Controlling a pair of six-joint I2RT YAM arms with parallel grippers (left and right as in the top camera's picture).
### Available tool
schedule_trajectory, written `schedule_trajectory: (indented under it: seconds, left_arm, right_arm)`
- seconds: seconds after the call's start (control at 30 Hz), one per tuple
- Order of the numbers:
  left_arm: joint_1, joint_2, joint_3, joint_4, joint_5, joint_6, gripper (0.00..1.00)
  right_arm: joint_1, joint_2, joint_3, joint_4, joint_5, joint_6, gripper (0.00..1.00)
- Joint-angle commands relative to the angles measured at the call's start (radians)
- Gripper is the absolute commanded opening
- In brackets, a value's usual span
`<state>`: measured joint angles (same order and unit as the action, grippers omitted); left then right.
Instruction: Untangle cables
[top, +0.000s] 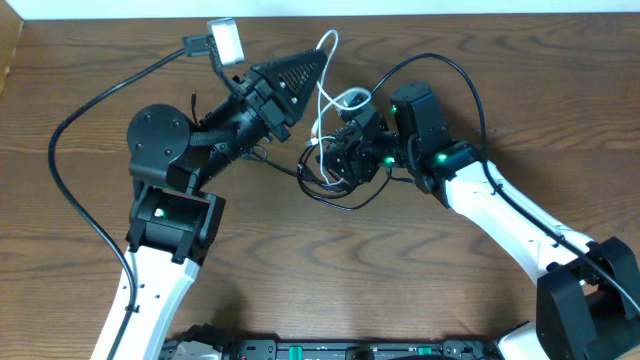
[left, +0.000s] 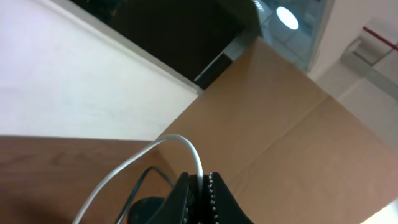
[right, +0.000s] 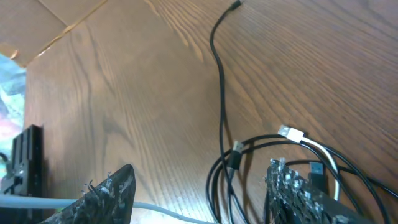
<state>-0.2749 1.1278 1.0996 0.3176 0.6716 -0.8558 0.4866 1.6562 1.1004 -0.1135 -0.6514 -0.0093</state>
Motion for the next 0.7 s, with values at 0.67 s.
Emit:
schedule_trajectory:
  seconds: [0.67]
  left_arm:
    - [0.021, -0.001, 0.008, -0.045, -0.077, -0.053, 0.08]
  right_arm:
    - [-0.036, 0.005, -0.002, 0.066, -0.324, -0.164, 0.78]
